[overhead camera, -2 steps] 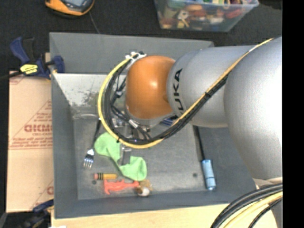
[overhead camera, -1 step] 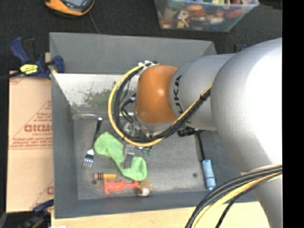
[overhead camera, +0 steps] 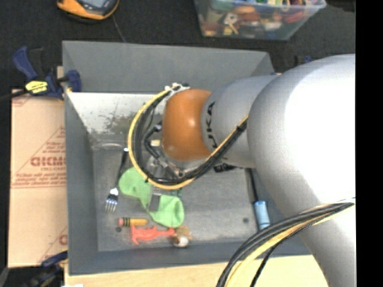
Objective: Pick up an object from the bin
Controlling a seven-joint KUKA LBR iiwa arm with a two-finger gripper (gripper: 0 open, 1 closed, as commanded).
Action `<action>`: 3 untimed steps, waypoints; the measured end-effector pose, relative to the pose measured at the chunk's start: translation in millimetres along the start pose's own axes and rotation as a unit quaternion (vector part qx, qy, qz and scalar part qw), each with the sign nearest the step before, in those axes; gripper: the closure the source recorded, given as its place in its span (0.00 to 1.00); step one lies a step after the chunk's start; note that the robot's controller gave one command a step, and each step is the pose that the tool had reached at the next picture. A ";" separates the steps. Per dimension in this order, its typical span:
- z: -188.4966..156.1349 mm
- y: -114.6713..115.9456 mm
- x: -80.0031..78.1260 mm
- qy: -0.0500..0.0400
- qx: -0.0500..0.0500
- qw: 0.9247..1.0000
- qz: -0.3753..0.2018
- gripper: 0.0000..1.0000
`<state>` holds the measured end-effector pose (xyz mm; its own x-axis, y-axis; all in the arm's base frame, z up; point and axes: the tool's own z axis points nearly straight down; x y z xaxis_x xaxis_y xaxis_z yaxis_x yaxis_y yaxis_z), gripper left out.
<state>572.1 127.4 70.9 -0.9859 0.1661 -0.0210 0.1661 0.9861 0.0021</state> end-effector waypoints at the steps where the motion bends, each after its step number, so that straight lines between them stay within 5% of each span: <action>1: -1.1 0.3 4.8 0.004 0.002 0.974 0.227 1.00; 3: -35.5 -0.9 4.9 0.005 0.003 0.974 0.225 1.00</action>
Offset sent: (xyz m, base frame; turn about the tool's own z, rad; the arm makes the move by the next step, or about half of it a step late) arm 0.0000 0.0000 0.0000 0.0000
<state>566.4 127.4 106.3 -0.8132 0.5820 -0.0089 0.5820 0.8132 0.0031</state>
